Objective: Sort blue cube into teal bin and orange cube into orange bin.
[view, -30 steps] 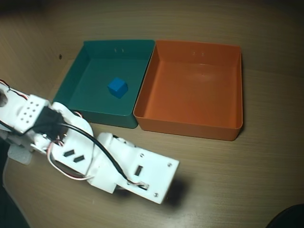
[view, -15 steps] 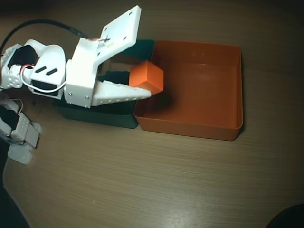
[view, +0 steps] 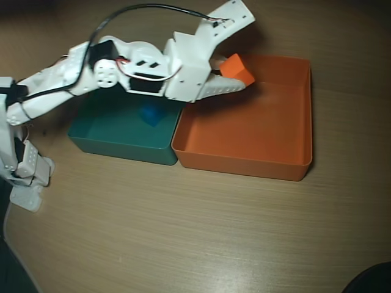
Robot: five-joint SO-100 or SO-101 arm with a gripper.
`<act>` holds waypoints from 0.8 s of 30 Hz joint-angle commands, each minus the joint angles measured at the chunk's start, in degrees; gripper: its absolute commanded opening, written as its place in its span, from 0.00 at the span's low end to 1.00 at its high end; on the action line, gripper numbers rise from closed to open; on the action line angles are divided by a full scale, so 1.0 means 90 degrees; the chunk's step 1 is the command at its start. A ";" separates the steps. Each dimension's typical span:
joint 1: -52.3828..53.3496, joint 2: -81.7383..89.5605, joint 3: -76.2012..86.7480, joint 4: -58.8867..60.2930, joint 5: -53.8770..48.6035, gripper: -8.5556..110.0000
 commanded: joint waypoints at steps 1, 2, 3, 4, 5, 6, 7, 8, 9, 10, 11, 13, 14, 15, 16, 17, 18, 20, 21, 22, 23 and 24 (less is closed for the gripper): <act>-0.0107 -0.0400 -0.1230 -0.0117 -0.0029 0.02; -0.0117 -0.0615 -0.1406 -0.0117 -0.0039 0.02; -0.0127 -0.0811 -0.1553 -0.0117 -0.0049 0.02; -0.0127 -0.0996 -0.1680 -0.0117 -0.0078 0.02; -0.0127 -0.1162 -0.1807 -0.0117 -0.0088 0.02; -0.0127 -0.1299 -0.1895 -0.0117 -0.0088 0.02; -0.0127 -0.1416 -0.1982 -0.0117 -0.0098 0.02; -0.0127 -0.1504 -0.2041 -0.0117 -0.0098 0.02; -0.0127 -0.1572 -0.2061 -0.0117 -0.0098 0.02; -0.0127 -0.1621 -0.2070 -0.0117 -0.0098 0.02; -0.0127 -0.1660 -0.2070 -0.0117 -0.0107 0.02; -0.0127 -0.1699 -0.2070 -0.0117 -0.0107 0.03; -0.0127 -0.1729 -0.2070 -0.0117 -0.0107 0.03; -0.0127 -0.1738 -0.2061 -0.0117 -0.0117 0.05; -0.0127 -0.1748 -0.2051 -0.0117 -0.0117 0.07; -0.0107 -0.1748 -0.2031 -0.0117 -0.0117 0.10; -0.0088 -0.1758 -0.2021 -0.0117 -0.0117 0.14; -0.0059 -0.1758 -0.2021 -0.0117 -0.0117 0.22; -0.0049 -0.1758 -0.2021 -0.0117 -0.0117 0.25; -0.0049 -0.1758 -0.2021 -0.0117 -0.0117 0.28; -0.0039 -0.1758 -0.2041 -0.0117 -0.0107 0.31; -0.0039 -0.1758 -0.2041 -0.0117 -0.0107 0.33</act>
